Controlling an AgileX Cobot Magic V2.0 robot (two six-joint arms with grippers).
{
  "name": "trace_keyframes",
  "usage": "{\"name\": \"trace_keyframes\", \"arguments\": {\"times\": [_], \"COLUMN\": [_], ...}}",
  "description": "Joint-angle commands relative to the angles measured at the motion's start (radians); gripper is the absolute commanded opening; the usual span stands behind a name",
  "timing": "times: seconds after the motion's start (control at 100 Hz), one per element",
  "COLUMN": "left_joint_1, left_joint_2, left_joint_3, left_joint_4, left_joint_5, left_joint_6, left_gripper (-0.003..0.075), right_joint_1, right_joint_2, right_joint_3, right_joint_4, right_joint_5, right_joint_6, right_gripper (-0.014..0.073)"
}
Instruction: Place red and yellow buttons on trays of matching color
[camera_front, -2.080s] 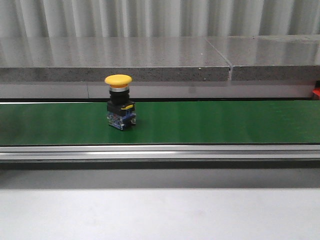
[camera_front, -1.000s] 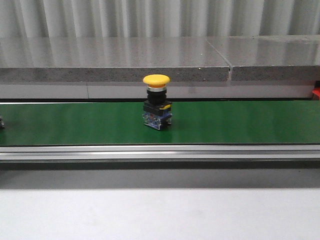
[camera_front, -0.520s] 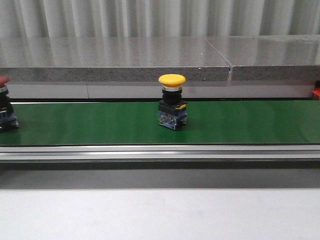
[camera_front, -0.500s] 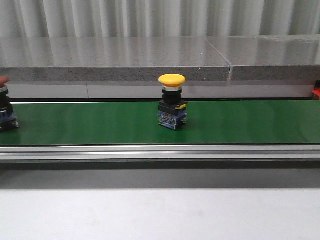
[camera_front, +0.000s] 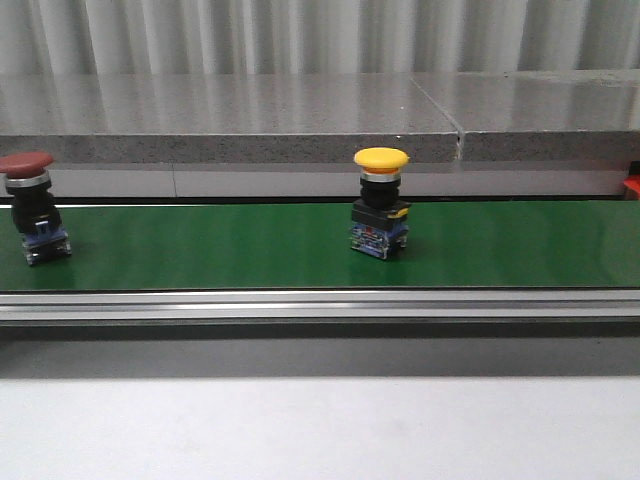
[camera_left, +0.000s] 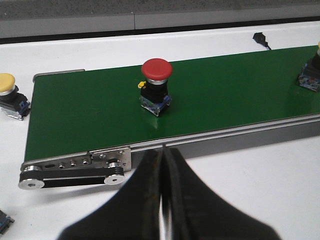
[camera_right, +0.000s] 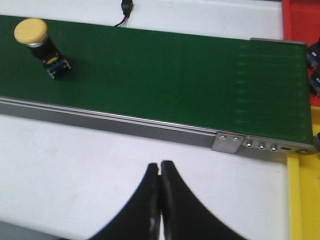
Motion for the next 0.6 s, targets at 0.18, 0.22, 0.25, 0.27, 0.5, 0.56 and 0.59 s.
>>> {"name": "trace_keyframes", "arguments": {"times": [0.18,0.22,0.25,0.27,0.5,0.56,0.59], "left_joint_1": [-0.007,-0.007,-0.007,-0.007,-0.007,-0.007,-0.007], "left_joint_2": [0.011,0.011,0.011,0.011,0.011,0.011,0.011], "left_joint_3": [-0.024,-0.024,-0.024,-0.024,-0.024,-0.024,-0.024], "left_joint_4": [-0.014,-0.014,-0.014,-0.014,-0.014,-0.014,-0.014], "left_joint_5": [-0.066,-0.066,-0.066,-0.066,-0.066,-0.066,-0.066], "left_joint_6": [-0.002,-0.002,-0.002,-0.002,-0.002,-0.002,-0.002], "left_gripper": [-0.0021,-0.0021,-0.0021,-0.0021,-0.0021,-0.0021,-0.0021], "right_joint_1": [0.025,0.030,0.036,0.040,0.082,0.099,0.108], "right_joint_2": [0.262,0.290,0.317,0.328,0.483,0.525,0.546], "right_joint_3": [-0.156,-0.171,-0.187,-0.193,-0.309,-0.350,-0.369], "right_joint_4": [0.036,0.044,0.051,0.054,0.078,0.083,0.089], "right_joint_5": [0.007,0.008,0.008,0.008,0.006,0.026,0.038], "right_joint_6": [-0.046,-0.051,-0.051,-0.051,-0.058,-0.064,-0.070], "right_gripper": [0.0407,0.0486,0.0528,0.0555,0.0622,0.0622,0.0622]}}
